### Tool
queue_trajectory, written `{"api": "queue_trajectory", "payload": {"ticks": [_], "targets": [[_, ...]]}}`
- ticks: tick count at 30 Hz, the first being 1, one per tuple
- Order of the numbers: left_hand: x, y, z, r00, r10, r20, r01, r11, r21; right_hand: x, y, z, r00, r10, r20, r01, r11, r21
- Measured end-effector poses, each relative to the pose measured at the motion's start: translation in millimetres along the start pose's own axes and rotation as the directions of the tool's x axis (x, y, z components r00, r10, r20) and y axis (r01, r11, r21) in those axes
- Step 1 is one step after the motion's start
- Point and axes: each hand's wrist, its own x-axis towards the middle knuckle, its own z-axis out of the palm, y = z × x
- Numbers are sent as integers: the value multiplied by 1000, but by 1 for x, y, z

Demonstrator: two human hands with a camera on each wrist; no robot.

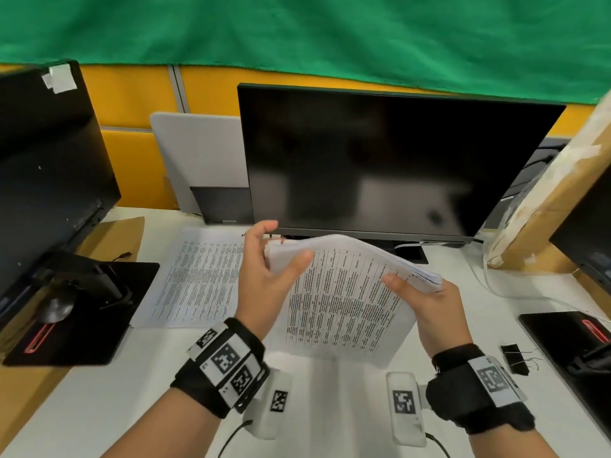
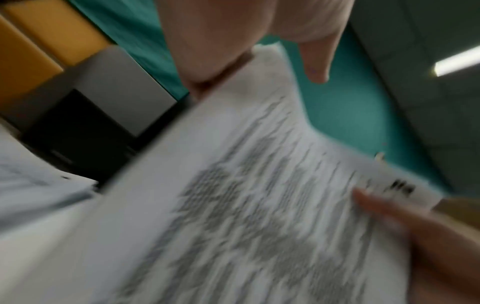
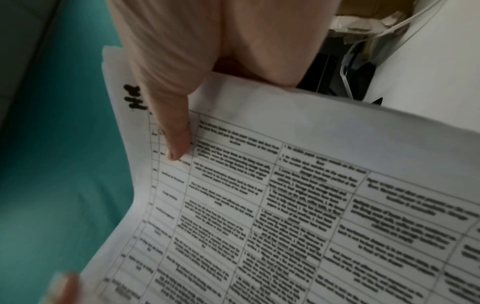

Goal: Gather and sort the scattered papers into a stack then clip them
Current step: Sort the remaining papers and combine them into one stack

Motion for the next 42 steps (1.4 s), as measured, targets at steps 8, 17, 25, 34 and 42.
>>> {"api": "queue_trajectory", "payload": {"ticks": [8, 17, 25, 34, 42], "targets": [[6, -37, -4, 927, -335, 166, 328, 942, 71, 3, 6, 6, 997, 79, 9, -79, 995, 53], [-11, -53, -6, 938, -340, 67, 342, 940, -5, -5, 18, 16, 995, 94, -23, -93, 994, 52], [-17, -76, -8, 925, -368, 94, 368, 930, 21, -8, 42, 12, 986, 164, 9, -164, 986, 11], [-12, -82, -15, 911, -392, 131, 384, 920, 84, -4, 44, 10, 981, 194, -19, -193, 980, 43], [-10, -65, -26, 852, -467, 237, 451, 884, 123, -15, 53, -4, 930, 337, 148, -352, 931, 94]]}}
